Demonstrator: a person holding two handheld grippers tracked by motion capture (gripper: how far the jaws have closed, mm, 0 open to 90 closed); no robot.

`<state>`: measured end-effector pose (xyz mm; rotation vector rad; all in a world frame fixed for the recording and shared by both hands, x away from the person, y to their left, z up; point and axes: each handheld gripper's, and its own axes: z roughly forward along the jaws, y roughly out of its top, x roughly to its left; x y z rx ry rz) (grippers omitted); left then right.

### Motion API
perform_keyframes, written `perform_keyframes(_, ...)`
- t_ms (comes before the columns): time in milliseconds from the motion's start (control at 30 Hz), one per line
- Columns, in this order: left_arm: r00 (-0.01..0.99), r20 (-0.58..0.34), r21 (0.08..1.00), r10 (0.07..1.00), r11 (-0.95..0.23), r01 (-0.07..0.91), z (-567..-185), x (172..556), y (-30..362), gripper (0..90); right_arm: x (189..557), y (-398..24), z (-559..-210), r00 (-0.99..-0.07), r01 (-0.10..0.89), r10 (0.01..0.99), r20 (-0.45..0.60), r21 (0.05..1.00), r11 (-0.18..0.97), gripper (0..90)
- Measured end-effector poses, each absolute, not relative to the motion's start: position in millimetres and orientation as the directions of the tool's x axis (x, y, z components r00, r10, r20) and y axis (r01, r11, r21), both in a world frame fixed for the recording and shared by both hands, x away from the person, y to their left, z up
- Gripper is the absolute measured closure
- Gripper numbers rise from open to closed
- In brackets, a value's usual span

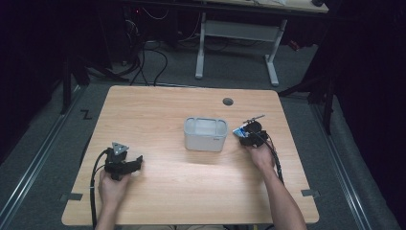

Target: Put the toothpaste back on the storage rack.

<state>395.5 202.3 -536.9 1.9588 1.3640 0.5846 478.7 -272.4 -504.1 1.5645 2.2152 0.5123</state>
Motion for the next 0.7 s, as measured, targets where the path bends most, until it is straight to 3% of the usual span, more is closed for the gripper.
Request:
perform_keyframes(267,0.355,-0.015,0.738,0.935,-0.229,0.634,-537.0,394.8,202.5,24.8,478.9,-276.8,-503.1,-0.303,0.825,0.951,-0.065,0.482,0.296,60.9)
perform_keyframes(533,0.356,-0.011,0.738,0.935,-0.232,0.633,-537.1,394.7,202.1,24.5,484.2,-274.6,-497.8,-0.339,0.843,0.935,-0.103,0.408,0.351,67.0)
perform_keyframes(700,0.355,-0.012,0.738,0.935,-0.231,0.634,-537.1,394.6,202.2,24.1,484.1,-278.5,-494.6,-0.322,0.851,0.945,-0.053,0.423,0.313,70.2)
